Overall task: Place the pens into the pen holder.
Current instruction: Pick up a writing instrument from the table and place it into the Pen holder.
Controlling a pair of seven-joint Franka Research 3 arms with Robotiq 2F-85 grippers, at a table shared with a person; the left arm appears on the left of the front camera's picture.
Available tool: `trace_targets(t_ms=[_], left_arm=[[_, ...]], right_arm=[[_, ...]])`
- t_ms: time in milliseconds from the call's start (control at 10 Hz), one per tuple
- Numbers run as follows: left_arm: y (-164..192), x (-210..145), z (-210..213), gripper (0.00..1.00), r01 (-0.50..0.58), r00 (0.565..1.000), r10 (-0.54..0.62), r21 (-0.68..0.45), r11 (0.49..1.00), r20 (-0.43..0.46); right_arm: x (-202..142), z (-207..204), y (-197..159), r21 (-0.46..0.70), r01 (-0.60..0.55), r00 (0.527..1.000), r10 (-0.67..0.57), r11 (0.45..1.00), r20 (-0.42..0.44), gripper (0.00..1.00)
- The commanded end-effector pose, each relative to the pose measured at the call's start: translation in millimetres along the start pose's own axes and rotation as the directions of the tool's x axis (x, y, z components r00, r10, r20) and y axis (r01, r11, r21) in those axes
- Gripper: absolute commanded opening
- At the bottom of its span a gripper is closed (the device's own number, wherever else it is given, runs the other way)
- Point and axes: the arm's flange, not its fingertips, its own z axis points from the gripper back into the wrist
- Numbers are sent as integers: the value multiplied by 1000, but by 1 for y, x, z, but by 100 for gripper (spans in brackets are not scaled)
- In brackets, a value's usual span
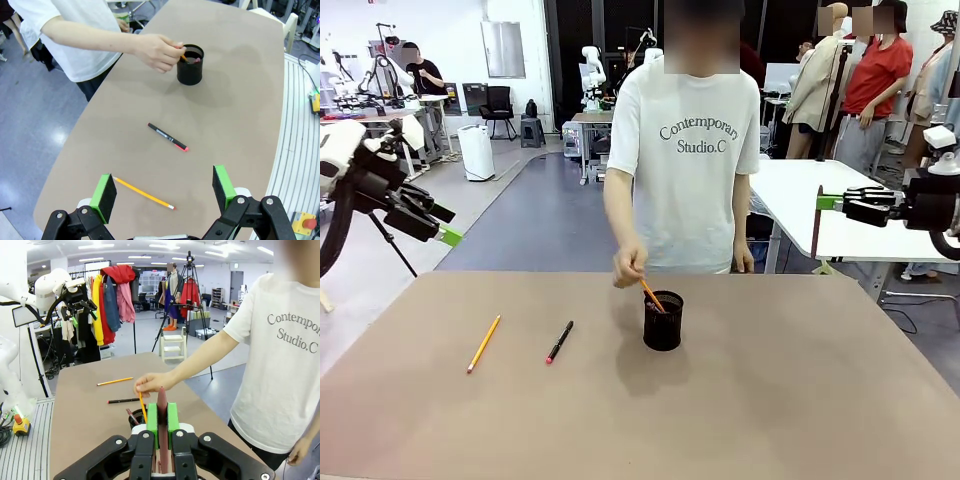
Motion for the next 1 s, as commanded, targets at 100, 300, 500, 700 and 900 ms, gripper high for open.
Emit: trace_targets(t_ms=[100,300,500,700,900], left_arm=[[0,0,1,100,2,1000,-2,-3,1000,6],[0,0,1,100,2,1000,-2,-3,1000,6],[0,0,1,100,2,1000,-2,-3,1000,6],[0,0,1,100,2,1000,-2,-3,1000,6],[0,0,1,100,2,1000,-2,-3,1000,6]], right_arm=[[2,1,1,2,-5,1000,5,1000,-2,0],[2,1,1,2,-5,1000,5,1000,-2,0],[2,1,1,2,-5,1000,5,1000,-2,0],[2,1,1,2,-5,1000,5,1000,-2,0],[2,1,1,2,-5,1000,5,1000,-2,0]])
